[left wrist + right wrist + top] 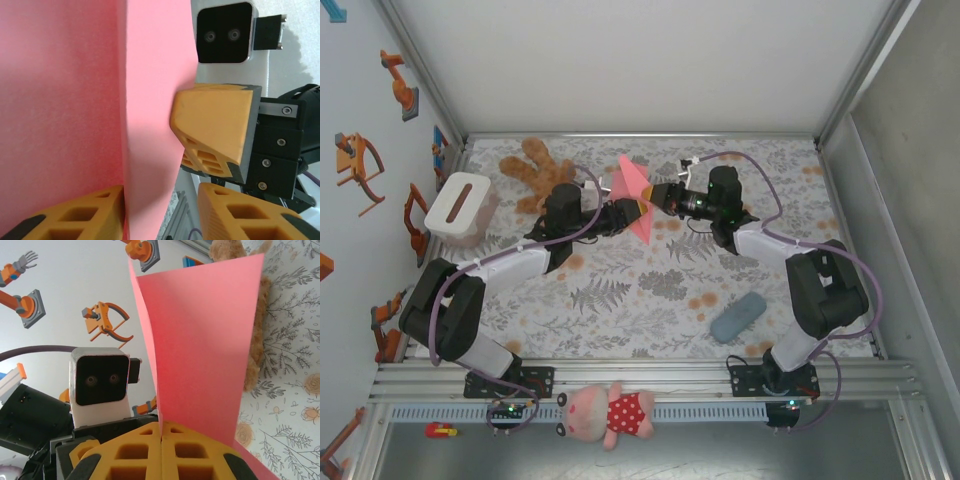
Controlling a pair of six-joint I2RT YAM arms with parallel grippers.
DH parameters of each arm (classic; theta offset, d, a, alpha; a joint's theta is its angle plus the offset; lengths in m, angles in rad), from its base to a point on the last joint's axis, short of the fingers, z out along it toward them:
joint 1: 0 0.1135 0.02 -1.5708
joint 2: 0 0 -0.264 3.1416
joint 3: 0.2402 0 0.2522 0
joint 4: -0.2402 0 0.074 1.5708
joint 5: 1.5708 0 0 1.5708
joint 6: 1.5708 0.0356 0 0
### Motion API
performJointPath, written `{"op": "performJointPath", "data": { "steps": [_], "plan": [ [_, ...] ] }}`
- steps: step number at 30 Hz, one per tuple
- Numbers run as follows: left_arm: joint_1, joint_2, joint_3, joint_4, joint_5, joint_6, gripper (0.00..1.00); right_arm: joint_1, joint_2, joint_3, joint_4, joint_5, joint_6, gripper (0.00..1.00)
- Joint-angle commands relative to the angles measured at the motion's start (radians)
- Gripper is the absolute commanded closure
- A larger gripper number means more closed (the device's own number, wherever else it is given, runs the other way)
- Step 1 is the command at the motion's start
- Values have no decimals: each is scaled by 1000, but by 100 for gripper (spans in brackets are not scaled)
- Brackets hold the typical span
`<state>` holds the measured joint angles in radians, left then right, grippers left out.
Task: Fold a paper plane with a square sheet of paper (pick it up from the middle)
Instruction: Turn over the paper at the center of the table.
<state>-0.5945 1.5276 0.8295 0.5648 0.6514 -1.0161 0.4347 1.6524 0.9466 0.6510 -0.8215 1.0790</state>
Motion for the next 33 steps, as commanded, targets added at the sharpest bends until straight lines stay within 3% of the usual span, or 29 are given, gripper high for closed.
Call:
{"op": "performJointPath", "data": {
  "steps": [1,11,19,33],
  "plan": [
    [-5,-3,20,54,41,15,64,-12,-28,-18,68,-23,40,100],
    [-5,-6,19,41,36,16,72,-25,-31,-35,121,-31,76,100],
    [-4,-15,38,-34,6,47,85,-31,-28,-43,150,-43,88,98],
    [-5,-61,82,-322,-112,242,90,-115,-61,-127,90,21,17,59]
  ]
}}
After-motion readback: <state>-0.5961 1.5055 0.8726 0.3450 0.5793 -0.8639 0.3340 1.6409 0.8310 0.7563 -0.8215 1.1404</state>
